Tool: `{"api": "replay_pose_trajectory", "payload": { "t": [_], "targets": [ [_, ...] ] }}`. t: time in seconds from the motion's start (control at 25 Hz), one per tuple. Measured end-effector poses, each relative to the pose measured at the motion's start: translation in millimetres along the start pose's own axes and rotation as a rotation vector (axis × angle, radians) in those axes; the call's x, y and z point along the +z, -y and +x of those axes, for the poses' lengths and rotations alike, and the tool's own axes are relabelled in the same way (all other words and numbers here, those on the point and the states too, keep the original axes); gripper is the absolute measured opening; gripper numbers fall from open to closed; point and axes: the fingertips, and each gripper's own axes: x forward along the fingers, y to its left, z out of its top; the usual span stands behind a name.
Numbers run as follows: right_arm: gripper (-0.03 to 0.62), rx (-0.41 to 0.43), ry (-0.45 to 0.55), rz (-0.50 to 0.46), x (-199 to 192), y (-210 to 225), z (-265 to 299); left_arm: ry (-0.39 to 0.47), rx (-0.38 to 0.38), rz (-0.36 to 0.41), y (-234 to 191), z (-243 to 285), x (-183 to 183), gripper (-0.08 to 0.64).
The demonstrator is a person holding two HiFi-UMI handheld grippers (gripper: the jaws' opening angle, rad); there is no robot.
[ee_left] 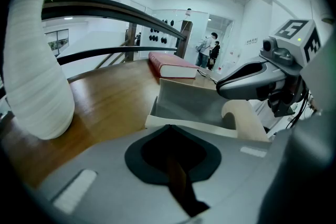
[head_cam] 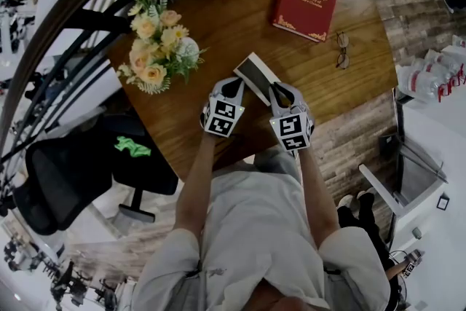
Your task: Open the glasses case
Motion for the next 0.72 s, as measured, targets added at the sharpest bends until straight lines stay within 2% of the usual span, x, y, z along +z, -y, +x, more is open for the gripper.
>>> {"api": "replay_pose_trajectory", "payload": {
  "t": [0.36, 0.72],
  "targets": [
    [0.023, -0.018, 0.006, 0.028, 0.7, 14.5, 1.4, 0.000, 0.004, -0.005, 0.0, 0.8, 0.7, 0.020],
    [0.023, -0.041, 0.015, 0.106, -1.3, 27.0, 2.9, 0.001, 0.007, -0.012, -0.4, 1.7, 0.4, 0.020]
  ]
}}
